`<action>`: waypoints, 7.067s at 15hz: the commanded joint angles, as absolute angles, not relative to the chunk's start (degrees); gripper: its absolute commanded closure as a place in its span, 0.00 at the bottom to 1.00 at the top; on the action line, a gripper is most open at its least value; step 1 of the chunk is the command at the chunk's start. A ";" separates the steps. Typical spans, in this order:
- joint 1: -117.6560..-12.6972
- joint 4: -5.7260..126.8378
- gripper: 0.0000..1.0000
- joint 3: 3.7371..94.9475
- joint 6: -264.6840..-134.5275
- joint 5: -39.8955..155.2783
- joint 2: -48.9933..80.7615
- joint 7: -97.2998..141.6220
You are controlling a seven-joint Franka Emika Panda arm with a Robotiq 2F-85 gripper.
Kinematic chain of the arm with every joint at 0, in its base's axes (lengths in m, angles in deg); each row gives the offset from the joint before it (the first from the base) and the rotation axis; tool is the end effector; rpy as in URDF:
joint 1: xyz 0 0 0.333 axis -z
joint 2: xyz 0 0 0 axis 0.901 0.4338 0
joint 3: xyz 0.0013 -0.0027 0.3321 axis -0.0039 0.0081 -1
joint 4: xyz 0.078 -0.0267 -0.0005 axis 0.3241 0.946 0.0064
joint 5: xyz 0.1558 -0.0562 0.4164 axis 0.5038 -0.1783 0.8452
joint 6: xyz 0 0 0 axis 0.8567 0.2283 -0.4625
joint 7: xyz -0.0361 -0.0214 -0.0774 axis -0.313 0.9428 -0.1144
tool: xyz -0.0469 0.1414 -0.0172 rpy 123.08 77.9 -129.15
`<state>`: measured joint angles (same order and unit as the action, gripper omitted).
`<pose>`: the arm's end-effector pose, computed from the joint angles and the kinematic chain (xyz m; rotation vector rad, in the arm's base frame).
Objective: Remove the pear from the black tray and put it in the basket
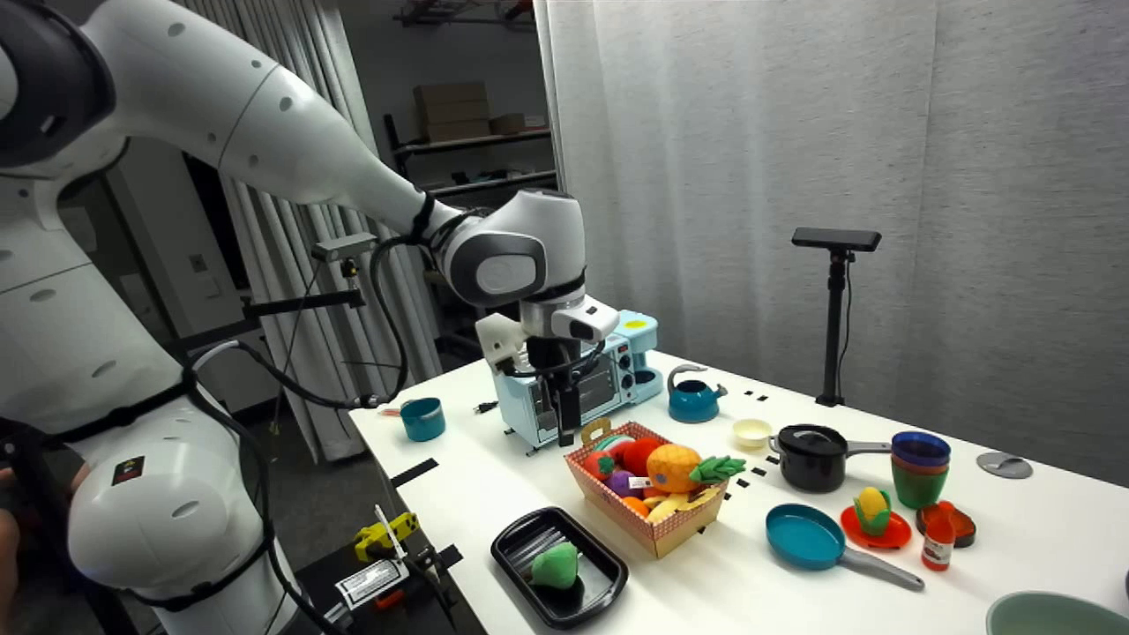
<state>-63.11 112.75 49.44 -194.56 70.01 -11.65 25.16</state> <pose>0.4698 -0.0319 0.2759 -2.9635 0.4954 0.1111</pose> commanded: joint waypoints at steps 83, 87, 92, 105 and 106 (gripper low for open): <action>-76.77 115.64 0.96 63.39 -245.43 35.32 7.72 53.61; -77.00 117.19 0.60 61.76 -246.07 37.15 7.78 55.70; -77.30 118.00 0.29 61.13 -245.95 37.15 7.79 57.94; -75.64 118.97 0.00 57.91 -245.81 38.56 7.68 56.83; -74.77 119.46 0.00 56.20 -245.28 39.68 7.54 55.99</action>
<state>-76.66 117.78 59.48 -244.76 36.98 8.38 57.44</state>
